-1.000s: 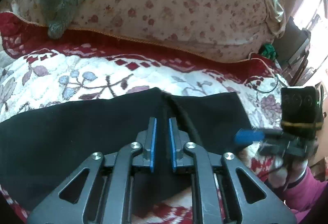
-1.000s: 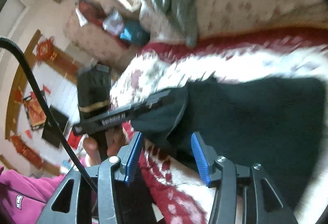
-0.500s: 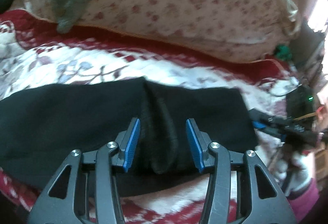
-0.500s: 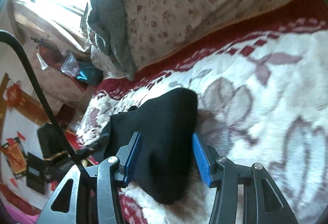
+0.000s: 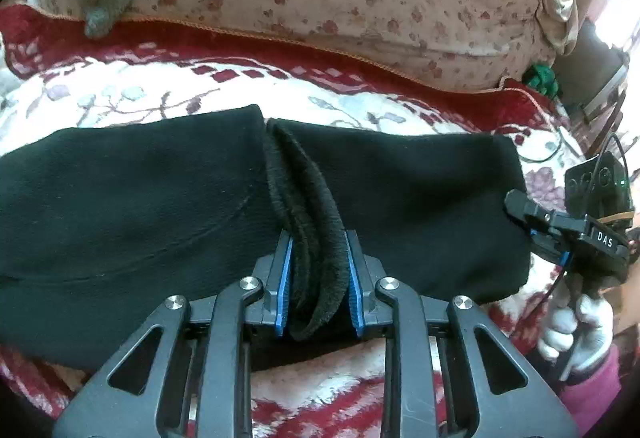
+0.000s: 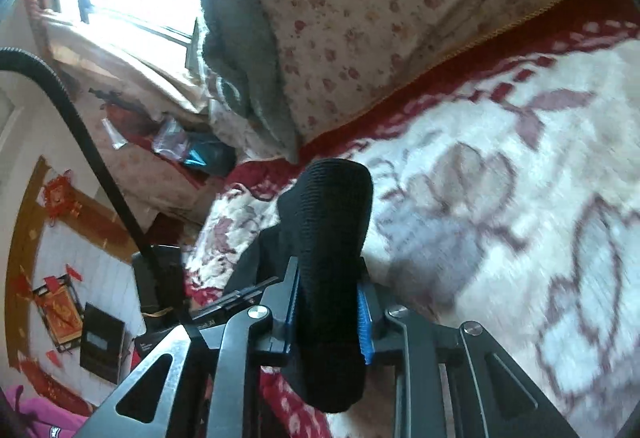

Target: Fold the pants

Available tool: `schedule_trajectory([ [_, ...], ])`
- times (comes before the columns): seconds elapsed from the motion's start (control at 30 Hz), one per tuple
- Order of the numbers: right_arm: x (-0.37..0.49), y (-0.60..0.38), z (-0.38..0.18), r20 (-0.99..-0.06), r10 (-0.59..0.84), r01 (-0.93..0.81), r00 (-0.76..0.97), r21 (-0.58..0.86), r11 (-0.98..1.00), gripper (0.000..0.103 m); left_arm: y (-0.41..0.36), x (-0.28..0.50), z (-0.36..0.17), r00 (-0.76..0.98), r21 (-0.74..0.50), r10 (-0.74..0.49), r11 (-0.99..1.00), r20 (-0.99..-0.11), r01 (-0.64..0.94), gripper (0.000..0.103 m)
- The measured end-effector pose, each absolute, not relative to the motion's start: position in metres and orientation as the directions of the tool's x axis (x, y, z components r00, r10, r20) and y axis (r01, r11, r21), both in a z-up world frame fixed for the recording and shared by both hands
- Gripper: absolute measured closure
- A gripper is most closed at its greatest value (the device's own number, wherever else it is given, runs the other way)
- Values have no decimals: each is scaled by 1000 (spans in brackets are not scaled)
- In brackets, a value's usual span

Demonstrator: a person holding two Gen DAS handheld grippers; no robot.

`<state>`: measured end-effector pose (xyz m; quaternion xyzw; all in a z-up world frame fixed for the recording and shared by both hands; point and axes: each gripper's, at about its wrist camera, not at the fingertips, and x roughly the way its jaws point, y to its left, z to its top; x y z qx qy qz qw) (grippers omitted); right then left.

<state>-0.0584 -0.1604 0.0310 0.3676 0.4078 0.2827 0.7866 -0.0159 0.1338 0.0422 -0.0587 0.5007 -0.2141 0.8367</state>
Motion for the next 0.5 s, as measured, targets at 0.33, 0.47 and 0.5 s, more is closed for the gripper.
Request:
schedule_trajectory([
  [0.33,-54,-159,33,-651,532,-34,541,616,787,60,146,-16,43,455,-300,-350,937,-819,180,78],
  [0.47,-58,-159,62,-619,540,-101,570,599,794,60,160,-23,52,501,-269,-305,952,-810,145,78],
  [0.5,-57,-153,70,-603,560,-129,568,606,785,60,163,-25,54,514,-249,-280,960,-811,131,78],
])
